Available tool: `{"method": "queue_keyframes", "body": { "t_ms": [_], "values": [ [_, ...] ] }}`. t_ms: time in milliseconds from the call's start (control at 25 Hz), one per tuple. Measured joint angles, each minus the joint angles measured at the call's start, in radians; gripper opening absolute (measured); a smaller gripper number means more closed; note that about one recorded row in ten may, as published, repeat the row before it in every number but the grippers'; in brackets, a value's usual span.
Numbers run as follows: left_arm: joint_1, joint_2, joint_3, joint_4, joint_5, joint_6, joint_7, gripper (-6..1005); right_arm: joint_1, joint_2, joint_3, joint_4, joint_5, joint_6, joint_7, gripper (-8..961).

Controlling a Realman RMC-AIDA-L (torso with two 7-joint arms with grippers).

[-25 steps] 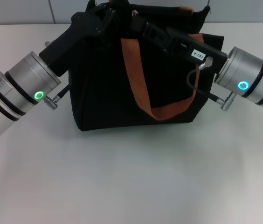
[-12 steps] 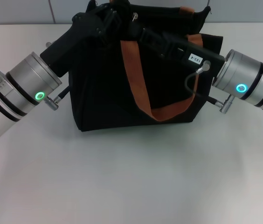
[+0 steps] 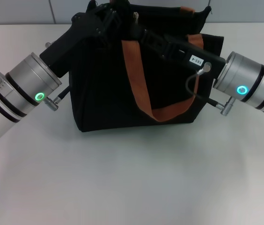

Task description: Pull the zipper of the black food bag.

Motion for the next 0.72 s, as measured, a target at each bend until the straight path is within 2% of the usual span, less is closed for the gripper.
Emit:
{"method": "queue_keyframes", "body": {
  "t_ms": [720],
  "values": [
    [-0.002, 0.000, 0.000, 0.000, 0.000, 0.002, 0.000, 26, -0.002, 0.000, 0.008, -0.002, 0.001, 0.007, 0.013, 176]
  ]
}}
